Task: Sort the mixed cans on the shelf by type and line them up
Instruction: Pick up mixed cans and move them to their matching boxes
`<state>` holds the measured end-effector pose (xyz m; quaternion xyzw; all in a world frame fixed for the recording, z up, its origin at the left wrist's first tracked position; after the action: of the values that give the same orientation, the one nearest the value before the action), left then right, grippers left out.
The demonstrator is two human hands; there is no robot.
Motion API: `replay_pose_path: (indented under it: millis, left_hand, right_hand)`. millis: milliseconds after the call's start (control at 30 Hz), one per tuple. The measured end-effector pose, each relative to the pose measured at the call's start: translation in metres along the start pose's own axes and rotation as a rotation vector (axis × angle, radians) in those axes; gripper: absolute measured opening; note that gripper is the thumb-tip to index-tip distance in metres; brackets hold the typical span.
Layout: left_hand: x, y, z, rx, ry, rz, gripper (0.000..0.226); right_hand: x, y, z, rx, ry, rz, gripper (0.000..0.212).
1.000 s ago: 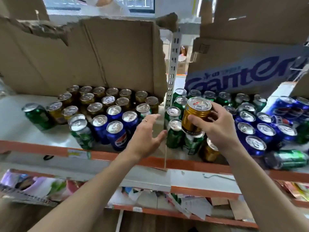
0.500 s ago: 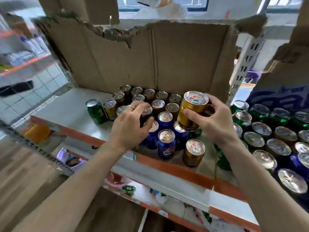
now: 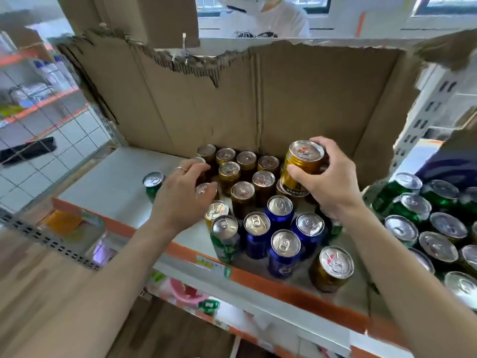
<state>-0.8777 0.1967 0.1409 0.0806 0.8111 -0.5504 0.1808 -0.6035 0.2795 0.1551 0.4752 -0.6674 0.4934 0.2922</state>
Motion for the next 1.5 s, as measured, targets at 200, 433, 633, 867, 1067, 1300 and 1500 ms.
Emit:
replay_pose_path:
  millis: [200,433,633,867,1067,1300,1500]
  left_hand:
    - [-0.002,0.027,-0.039,0.053,0.182,0.0,0.044]
    - [-0.014,0.051,-0.063,0.19,0.394,0.038,0.047]
    - [-0.019,0.061,-0.065,0.233,0.455,0.095,0.045]
    - [-0.034,0.077,-0.063,0.265,0.458,0.108,0.048]
    - [-0.04,0.084,-0.065,0.292,0.416,0.123,0.05]
    - [-0.034,0.092,-0.065,0.296,0.373,0.083,0.048]
    - [-0.027,0.094,-0.066,0.32,0.345,0.056,0.051]
  right_hand:
    - [-0.022,0.001,0.0,-0.138,0.15,0.158,0.061]
    - [-0.037,0.005,0.014,-0.243,0.363,0.325,0.068]
    - [-0.042,0.001,0.021,-0.233,0.409,0.394,0.054]
    - [-0.049,0.001,0.018,-0.121,0.351,0.592,0.061]
    - [-0.073,0.009,0.02,-0.001,0.435,0.685,0.055]
    - [-0.094,0.019,0.009,0.152,0.54,0.771,0.082]
    - [-0.104,0.023,0.005,0.251,0.648,0.711,0.073]
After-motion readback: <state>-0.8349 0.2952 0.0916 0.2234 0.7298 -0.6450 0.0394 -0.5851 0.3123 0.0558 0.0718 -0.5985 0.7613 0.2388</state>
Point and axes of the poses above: each hand's wrist, its own z-axis away from the middle knuckle, its own y-axis out of the palm, x = y × z, the point moved 7 cm from there along -z, towards the middle knuckle, and after that the axes turned 5 degrees about -z, right-handed, at the moved point
